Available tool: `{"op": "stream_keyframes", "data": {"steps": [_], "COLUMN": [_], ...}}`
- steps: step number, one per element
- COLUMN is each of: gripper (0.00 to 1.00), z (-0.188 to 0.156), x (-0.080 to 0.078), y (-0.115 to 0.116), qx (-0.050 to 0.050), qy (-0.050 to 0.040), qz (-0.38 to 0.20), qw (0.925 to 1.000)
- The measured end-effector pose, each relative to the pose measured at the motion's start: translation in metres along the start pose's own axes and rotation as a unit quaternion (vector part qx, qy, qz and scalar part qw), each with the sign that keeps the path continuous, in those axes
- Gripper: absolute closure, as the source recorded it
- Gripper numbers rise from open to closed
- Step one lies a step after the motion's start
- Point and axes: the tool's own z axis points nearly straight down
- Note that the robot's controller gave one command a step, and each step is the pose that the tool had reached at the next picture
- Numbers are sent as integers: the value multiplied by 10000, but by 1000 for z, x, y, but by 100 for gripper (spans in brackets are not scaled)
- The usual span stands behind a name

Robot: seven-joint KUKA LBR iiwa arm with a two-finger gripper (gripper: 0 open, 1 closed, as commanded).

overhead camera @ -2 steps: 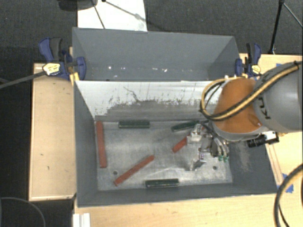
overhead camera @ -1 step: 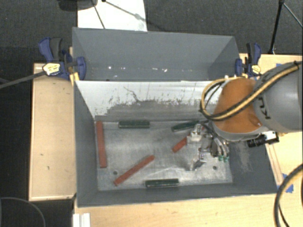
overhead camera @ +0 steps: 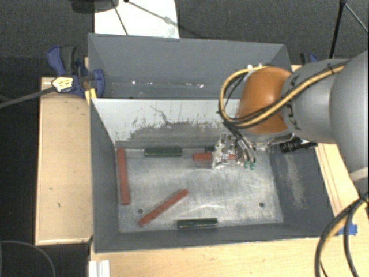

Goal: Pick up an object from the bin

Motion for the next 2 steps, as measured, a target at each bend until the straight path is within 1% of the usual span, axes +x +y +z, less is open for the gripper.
{"op": "stream_keyframes", "data": {"steps": [1, 2], "gripper": [0, 0], "z": [6, 6], "x": [9, 9], "y": [0, 0], "qx": [16, 16], "qy": [188, 186], "qz": [-15, -18], "qw": [9998, 9998]}}
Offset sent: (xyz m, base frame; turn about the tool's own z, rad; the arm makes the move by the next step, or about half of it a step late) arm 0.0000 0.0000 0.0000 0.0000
